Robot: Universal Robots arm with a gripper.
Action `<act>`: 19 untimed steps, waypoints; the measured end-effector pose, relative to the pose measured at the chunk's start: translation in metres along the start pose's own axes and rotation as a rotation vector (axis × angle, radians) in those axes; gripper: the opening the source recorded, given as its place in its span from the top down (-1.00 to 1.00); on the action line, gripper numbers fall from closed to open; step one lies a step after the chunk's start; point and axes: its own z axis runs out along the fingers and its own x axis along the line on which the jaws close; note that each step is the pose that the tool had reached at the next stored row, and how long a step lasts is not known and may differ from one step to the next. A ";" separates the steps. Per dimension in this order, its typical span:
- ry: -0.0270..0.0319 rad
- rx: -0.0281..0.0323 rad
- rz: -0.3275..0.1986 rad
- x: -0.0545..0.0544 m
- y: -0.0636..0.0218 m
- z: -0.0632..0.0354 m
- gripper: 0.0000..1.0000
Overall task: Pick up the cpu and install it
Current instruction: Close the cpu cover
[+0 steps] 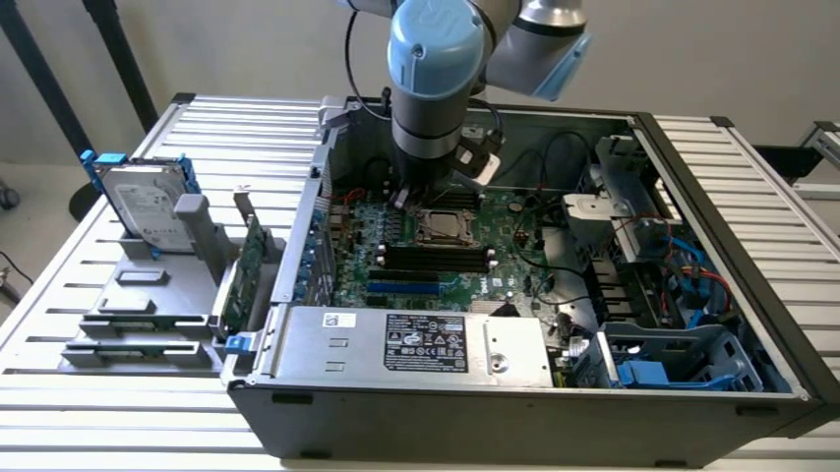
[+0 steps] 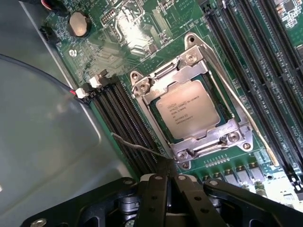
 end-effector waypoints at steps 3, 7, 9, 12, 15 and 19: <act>-0.0031 -0.0020 0.000 0.003 -0.0018 0.0022 0.79; -0.0084 -0.0051 0.000 0.003 -0.0021 0.0029 0.79; -0.0098 -0.0060 0.000 0.003 -0.0021 0.0029 0.79; -0.0110 -0.0068 0.000 0.003 -0.0021 0.0029 0.79; -0.0119 -0.0073 0.000 0.003 -0.0021 0.0029 0.79; -0.0122 -0.0082 0.001 0.003 -0.0021 0.0029 0.79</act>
